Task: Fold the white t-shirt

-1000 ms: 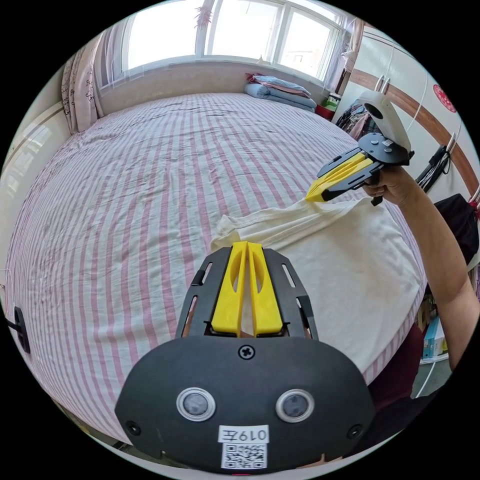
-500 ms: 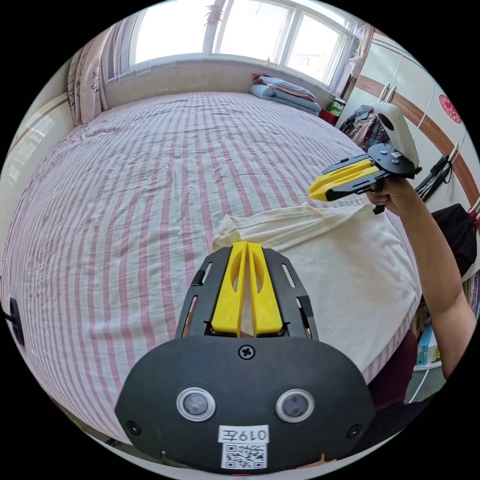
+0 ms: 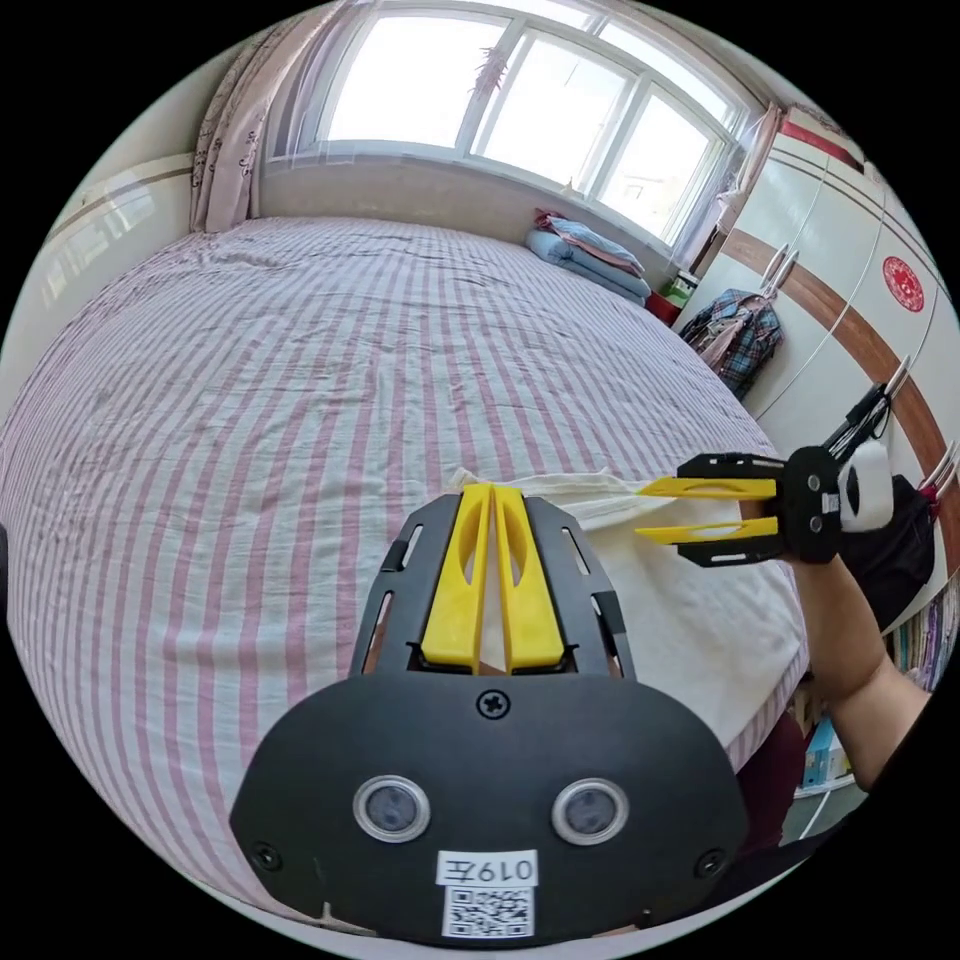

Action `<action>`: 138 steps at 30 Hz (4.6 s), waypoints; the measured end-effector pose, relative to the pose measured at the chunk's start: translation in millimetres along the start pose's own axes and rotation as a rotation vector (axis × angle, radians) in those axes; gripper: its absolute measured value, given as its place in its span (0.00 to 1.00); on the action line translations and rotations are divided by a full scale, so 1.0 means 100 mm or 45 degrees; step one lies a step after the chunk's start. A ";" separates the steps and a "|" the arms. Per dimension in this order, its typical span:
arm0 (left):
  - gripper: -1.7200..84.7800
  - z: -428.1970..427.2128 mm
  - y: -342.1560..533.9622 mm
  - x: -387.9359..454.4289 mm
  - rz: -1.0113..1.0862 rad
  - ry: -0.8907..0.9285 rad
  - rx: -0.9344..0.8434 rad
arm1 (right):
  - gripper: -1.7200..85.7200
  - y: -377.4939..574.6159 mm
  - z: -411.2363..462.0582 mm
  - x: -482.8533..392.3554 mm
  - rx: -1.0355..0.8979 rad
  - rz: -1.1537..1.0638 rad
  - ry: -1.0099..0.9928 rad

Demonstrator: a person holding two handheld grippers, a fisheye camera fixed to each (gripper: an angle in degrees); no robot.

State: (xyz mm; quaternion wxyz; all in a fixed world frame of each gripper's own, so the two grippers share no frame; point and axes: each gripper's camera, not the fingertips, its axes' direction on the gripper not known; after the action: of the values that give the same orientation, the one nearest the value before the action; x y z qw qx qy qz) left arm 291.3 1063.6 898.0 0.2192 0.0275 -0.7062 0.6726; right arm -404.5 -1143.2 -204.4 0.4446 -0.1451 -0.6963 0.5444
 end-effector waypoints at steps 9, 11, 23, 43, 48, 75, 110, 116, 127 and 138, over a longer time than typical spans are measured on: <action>0.03 -0.74 0.07 0.08 -0.018 -0.046 0.148 | 0.02 0.26 0.17 -0.54 -0.069 0.083 0.239; 0.03 -0.74 0.07 0.18 0.061 0.024 0.073 | 0.05 0.37 0.19 -0.48 -0.076 0.156 0.150; 0.03 -0.58 0.22 0.57 0.142 -0.109 -0.239 | 0.05 1.93 -0.06 -0.21 0.307 0.853 -0.356; 0.03 -3.20 1.10 0.70 0.143 0.029 0.116 | 0.03 5.24 -2.05 -2.39 0.644 1.359 -0.231; 0.03 -3.75 2.14 0.57 0.112 0.071 0.028 | 0.09 6.08 -2.16 -3.62 0.574 1.576 -0.124; 0.11 -3.99 4.68 -1.29 -1.050 0.661 0.044 | 0.14 8.10 -1.64 -4.70 0.912 2.429 -0.514; 0.03 -3.90 4.62 -1.51 -0.980 0.532 0.037 | 0.09 8.42 -1.66 -4.48 0.914 2.548 -0.466; 0.03 -3.99 3.73 -0.75 -0.424 0.224 0.061 | 0.11 8.00 -1.86 -3.82 0.565 2.163 -0.295; 0.07 -2.78 2.83 -0.17 -0.260 0.015 -0.230 | 0.12 7.29 -1.50 -2.58 0.219 1.804 -0.334; 0.07 -1.76 2.35 -0.32 -0.321 0.107 -0.450 | 0.07 7.31 -0.97 -1.79 0.250 1.910 -0.611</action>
State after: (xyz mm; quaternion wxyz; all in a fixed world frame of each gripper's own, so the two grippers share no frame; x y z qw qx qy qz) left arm 289.7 1246.7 666.8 0.3322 0.0487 -0.7944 0.5062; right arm -434.9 -938.0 -934.8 -0.1924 -0.4145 -0.4384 0.7739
